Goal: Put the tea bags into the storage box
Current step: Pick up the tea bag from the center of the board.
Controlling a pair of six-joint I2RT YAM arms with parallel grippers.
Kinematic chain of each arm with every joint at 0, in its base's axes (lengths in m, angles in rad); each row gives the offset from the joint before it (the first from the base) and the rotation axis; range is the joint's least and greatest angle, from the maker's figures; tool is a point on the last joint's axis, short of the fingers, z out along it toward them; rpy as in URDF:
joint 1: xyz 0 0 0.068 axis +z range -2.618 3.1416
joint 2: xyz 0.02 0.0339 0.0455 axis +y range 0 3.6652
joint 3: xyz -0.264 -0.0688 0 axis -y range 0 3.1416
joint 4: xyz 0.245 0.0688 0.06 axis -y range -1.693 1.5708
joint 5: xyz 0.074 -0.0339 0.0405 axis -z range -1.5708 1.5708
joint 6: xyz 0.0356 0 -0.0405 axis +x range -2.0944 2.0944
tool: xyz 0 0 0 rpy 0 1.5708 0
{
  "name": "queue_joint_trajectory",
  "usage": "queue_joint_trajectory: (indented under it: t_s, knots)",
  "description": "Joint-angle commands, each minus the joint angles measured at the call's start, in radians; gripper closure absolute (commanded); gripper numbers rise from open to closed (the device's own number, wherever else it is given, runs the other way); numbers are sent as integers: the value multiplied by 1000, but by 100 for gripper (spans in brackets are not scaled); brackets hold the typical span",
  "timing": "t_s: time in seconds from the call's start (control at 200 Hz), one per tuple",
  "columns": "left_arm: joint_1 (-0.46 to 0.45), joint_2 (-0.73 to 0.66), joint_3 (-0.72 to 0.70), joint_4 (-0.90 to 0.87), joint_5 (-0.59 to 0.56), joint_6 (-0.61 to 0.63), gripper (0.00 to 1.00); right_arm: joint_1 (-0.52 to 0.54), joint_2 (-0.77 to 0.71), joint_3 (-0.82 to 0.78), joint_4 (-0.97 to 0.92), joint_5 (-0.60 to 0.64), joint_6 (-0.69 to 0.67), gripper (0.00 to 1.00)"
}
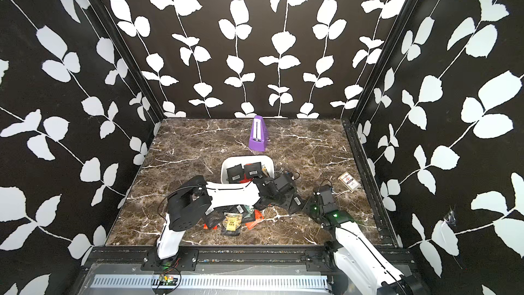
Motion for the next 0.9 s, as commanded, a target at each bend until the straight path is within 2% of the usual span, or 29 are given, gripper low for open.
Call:
queue_joint_trajectory:
  t_s: [0.0, 0.46, 0.895]
  knots:
    - [3, 7, 24, -19, 2, -2, 100, -3, 6, 4, 22, -7, -22, 52]
    - [3, 26, -36, -44, -21, -20, 100, -3, 79, 0, 87, -46, -31, 53]
    - [3, 15, -75, -47, -32, -20, 100, -3, 136, -29, 169, -62, -11, 67]
